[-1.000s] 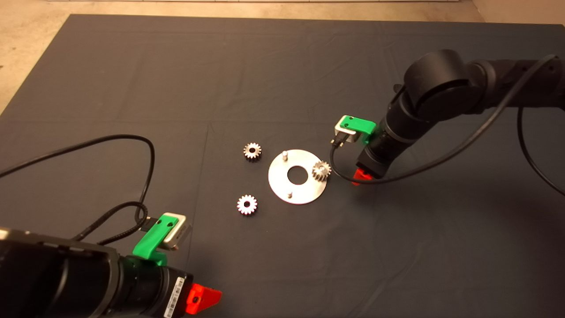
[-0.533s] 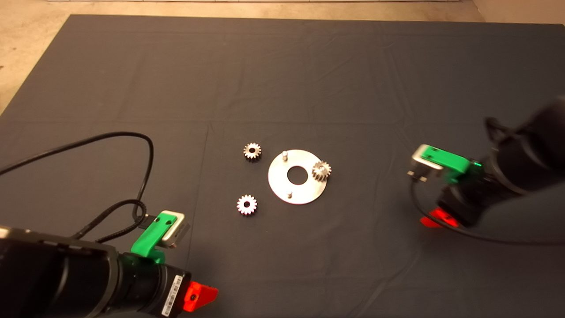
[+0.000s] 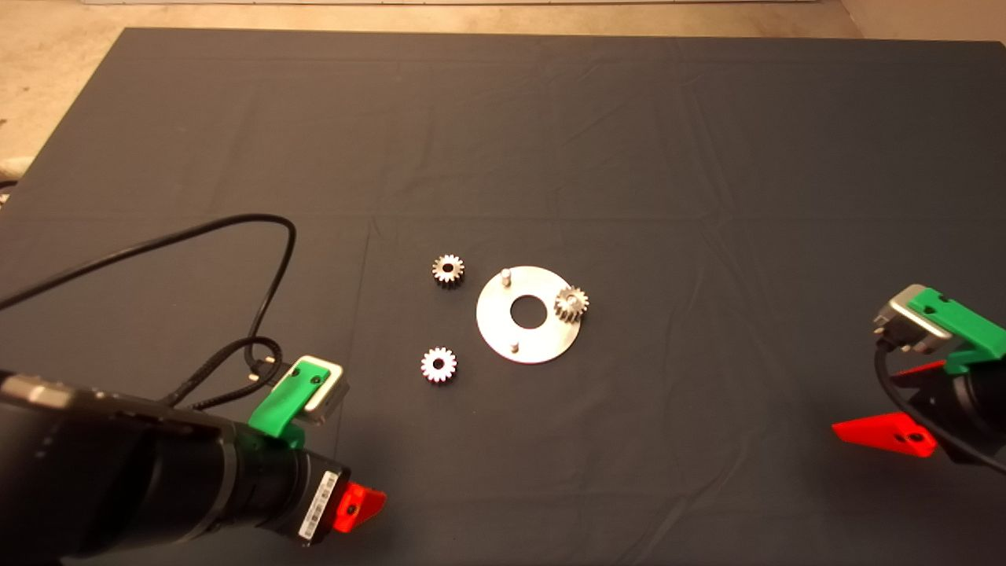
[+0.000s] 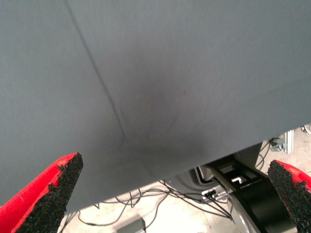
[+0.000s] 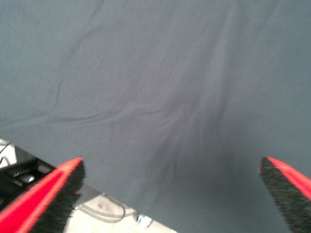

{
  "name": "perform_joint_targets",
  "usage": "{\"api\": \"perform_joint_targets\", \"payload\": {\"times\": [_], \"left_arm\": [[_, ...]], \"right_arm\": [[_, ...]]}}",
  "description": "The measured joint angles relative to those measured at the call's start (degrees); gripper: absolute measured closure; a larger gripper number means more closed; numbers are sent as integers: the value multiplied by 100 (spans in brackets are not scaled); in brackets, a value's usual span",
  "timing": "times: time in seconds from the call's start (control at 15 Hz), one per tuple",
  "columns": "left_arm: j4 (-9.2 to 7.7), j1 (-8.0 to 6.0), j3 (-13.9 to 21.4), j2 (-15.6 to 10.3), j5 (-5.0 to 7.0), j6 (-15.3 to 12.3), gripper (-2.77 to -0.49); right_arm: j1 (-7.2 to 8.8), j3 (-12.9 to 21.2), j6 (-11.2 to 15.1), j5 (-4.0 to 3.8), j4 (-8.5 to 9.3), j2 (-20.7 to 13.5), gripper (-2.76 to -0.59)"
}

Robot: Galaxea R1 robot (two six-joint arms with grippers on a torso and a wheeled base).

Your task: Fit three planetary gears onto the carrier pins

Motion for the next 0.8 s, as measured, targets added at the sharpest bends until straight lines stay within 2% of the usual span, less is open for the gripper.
{"api": "perform_joint_targets", "payload": {"times": [0.13, 0.47, 0.8], "left_arm": [[-1, -50, -68, 248, 0, -1, -276], [-30, -50, -302, 854, -5, 51, -276], [-53, -50, -573, 910, 0, 625, -276]], "right_arm": [[-1, 34, 0, 51, -11, 23, -273], [11, 34, -2, 51, -19, 20, -273], [11, 86, -2, 22, -16, -141, -273]]}}
